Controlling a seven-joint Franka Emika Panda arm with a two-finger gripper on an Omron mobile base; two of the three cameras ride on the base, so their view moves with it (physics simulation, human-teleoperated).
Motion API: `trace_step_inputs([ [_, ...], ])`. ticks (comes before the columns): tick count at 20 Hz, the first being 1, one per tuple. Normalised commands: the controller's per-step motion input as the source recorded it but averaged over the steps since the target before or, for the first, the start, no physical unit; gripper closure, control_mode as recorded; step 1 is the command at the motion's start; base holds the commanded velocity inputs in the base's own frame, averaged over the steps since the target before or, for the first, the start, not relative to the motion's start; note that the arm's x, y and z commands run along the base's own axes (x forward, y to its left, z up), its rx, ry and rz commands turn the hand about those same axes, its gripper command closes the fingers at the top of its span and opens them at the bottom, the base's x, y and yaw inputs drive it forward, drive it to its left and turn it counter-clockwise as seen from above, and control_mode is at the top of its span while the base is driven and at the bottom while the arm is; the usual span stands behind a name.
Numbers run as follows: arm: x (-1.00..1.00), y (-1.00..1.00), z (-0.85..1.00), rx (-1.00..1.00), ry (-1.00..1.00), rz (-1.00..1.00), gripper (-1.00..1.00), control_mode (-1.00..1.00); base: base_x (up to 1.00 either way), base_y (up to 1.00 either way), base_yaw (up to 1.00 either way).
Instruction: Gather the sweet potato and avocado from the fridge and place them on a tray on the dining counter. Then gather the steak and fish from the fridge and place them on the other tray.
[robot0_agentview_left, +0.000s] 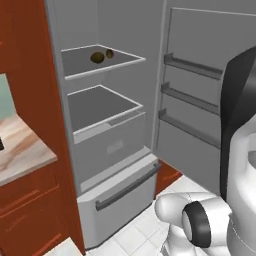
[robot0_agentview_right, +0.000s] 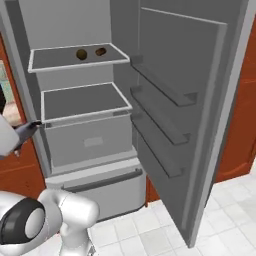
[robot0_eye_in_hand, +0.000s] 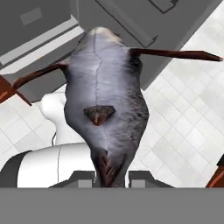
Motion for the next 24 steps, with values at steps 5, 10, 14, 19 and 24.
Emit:
trace_step_inputs([
  [5,0.0,0.0,0.0,0.0,0.0,0.0,1.0,1.0,-1.0,0.05,-0.43],
  [10,0.0,0.0,0.0,0.0,0.0,0.0,1.0,1.0,-0.91,-0.07,-0.44],
  [14,0.0,0.0,0.0,0.0,0.0,0.0,1.0,1.0,-0.77,-0.26,-0.43],
  [19,0.0,0.0,0.0,0.0,0.0,0.0,1.0,1.0,-0.58,-0.51,-0.41],
  [24,0.0,0.0,0.0,0.0,0.0,0.0,1.0,1.0,-0.2,-0.7,-0.46],
])
